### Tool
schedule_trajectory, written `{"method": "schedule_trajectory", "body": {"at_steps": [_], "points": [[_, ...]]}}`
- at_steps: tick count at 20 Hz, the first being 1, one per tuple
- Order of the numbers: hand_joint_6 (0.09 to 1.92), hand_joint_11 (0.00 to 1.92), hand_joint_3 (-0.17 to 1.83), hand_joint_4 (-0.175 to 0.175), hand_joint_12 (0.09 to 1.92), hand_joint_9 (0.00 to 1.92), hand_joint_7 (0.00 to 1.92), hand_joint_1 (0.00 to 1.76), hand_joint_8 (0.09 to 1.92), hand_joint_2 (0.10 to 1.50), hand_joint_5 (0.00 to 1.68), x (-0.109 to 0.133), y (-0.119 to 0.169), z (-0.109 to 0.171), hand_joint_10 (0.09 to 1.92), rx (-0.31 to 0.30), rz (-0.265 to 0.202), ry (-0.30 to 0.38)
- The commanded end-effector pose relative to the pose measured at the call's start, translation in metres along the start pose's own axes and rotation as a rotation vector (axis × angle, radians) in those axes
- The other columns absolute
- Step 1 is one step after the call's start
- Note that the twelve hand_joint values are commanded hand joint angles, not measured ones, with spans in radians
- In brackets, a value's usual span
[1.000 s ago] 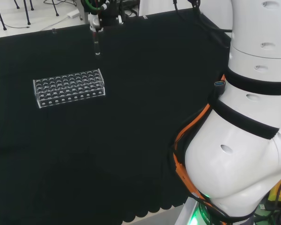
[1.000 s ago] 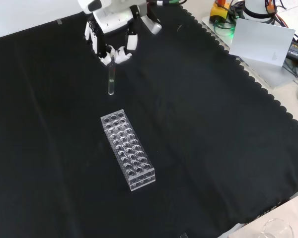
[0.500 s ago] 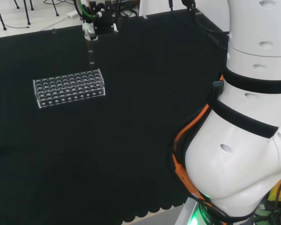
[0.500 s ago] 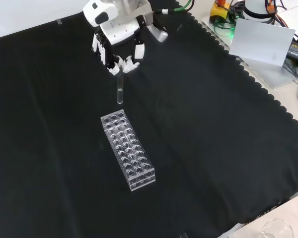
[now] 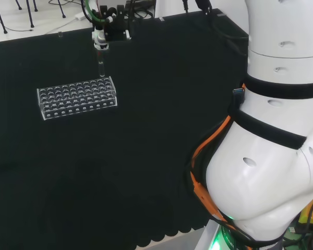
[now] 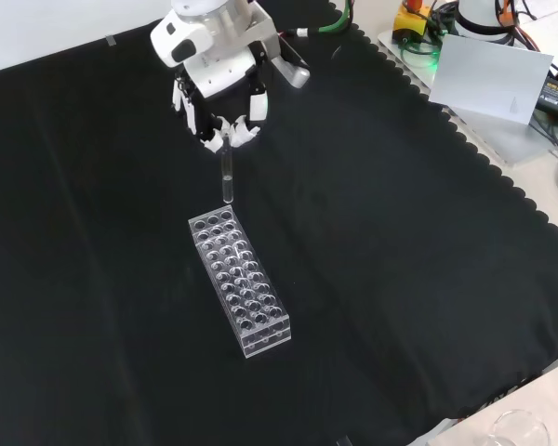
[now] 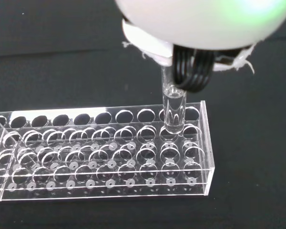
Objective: Put the test tube back in the rack.
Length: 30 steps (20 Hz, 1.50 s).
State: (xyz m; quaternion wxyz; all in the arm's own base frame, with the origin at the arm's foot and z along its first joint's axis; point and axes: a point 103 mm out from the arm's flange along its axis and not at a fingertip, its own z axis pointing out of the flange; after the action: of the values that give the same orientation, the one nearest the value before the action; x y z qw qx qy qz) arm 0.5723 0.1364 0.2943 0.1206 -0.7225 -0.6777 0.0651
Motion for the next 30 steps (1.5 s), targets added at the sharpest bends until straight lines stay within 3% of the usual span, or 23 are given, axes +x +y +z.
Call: {"method": "schedule_trajectory", "body": {"at_steps": [1, 12, 17, 30], "points": [[0.58, 0.99, 0.91, -0.175, 1.19, 1.35, 1.50, 1.45, 0.61, 0.45, 1.36, -0.004, 0.006, 0.000, 0.52, 0.034, -0.010, 0.042], [0.58, 0.98, 0.91, -0.175, 1.19, 1.35, 1.50, 1.45, 0.61, 0.45, 1.36, 0.013, 0.014, 0.020, 0.52, 0.090, -0.049, -0.029], [0.58, 0.98, 0.91, -0.175, 1.19, 1.35, 1.50, 1.45, 0.61, 0.45, 1.36, 0.004, 0.012, 0.022, 0.52, 0.101, -0.064, -0.012], [0.58, 0.97, 0.91, -0.175, 1.19, 1.35, 1.50, 1.45, 0.61, 0.45, 1.36, 0.001, 0.015, 0.032, 0.52, 0.112, -0.052, -0.014]]}}
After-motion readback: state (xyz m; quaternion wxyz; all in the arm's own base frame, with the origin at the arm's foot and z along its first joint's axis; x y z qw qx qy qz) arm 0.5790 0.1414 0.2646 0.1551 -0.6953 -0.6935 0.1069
